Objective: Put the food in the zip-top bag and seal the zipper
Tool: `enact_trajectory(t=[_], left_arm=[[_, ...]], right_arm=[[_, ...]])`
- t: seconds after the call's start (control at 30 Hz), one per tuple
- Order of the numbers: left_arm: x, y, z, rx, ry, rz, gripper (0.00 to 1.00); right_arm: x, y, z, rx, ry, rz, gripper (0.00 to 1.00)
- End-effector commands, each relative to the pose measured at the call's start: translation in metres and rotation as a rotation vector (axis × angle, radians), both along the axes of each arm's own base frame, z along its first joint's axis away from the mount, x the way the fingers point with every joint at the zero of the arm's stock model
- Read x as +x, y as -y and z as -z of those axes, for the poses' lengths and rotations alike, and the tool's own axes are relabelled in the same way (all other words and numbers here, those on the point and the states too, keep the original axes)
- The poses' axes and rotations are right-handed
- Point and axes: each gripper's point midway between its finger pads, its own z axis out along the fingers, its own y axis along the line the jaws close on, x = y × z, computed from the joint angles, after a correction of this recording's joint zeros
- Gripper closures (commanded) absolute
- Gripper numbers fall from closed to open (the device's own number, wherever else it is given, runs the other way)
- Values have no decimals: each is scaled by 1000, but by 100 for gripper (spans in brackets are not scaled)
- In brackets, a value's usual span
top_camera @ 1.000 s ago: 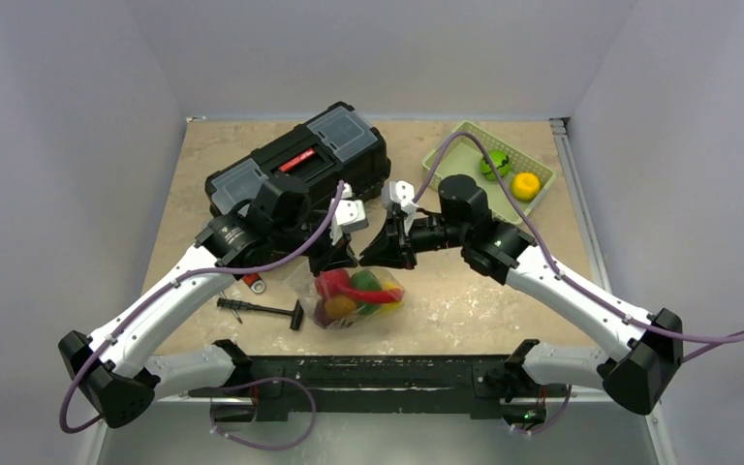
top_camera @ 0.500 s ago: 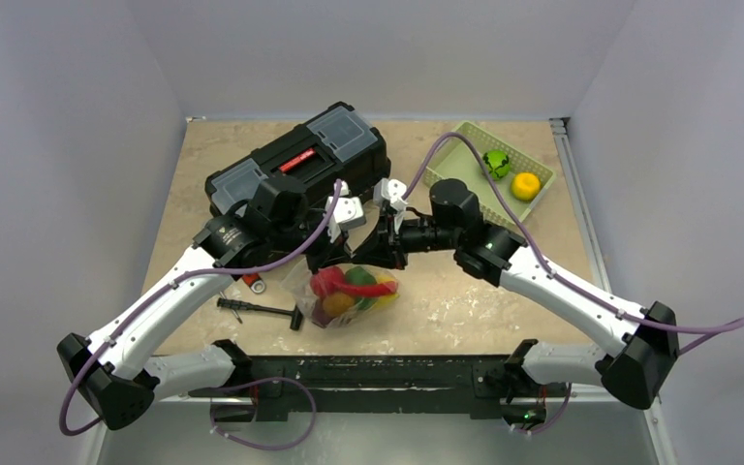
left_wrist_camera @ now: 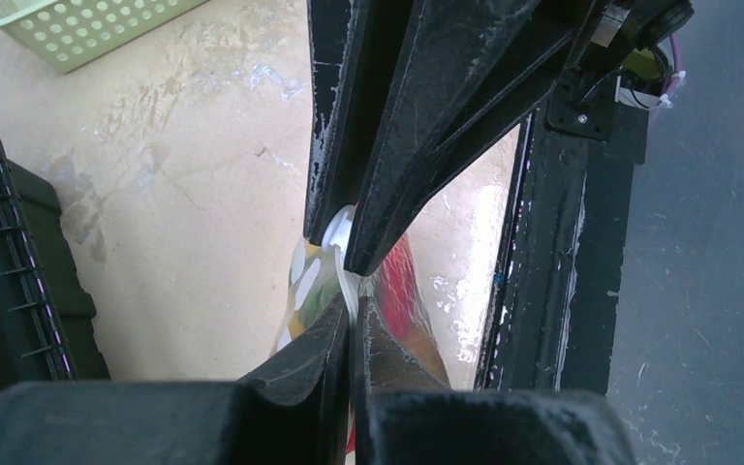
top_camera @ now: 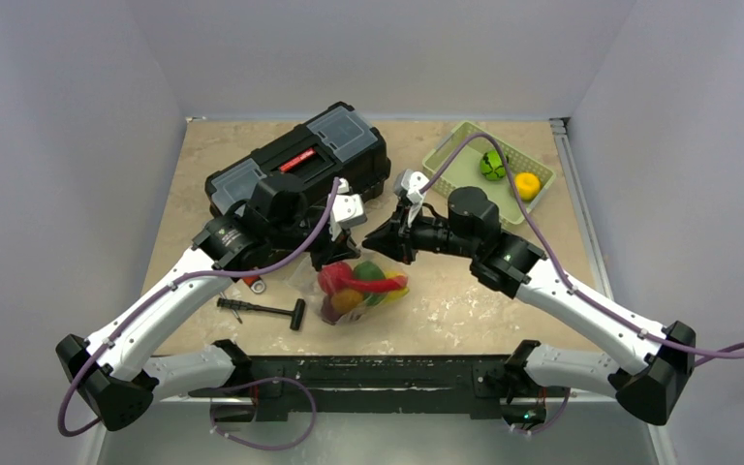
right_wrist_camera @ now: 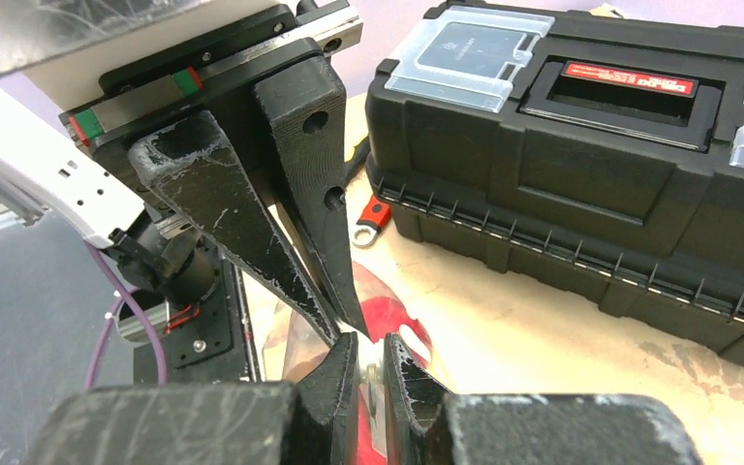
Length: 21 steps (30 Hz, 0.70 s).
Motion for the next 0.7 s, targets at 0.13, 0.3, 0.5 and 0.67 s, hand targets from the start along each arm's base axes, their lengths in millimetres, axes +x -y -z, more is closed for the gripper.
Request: enact_trajectory(t=[0.13, 0.3, 0.5, 0.67], left_arm=[[-13, 10, -31, -102, 47, 81, 100], [-15, 10, -31, -104, 47, 88, 100], [-16, 10, -31, -103, 46, 93, 100], [-15, 9, -30, -100, 51, 91, 100]], right_arm=[[-6, -12, 7, 13, 15, -104, 96], [-21, -22, 15, -2, 8, -245, 94], [-37, -28, 20, -29, 27, -392, 92], [-46, -25, 11, 0, 46, -433, 90]])
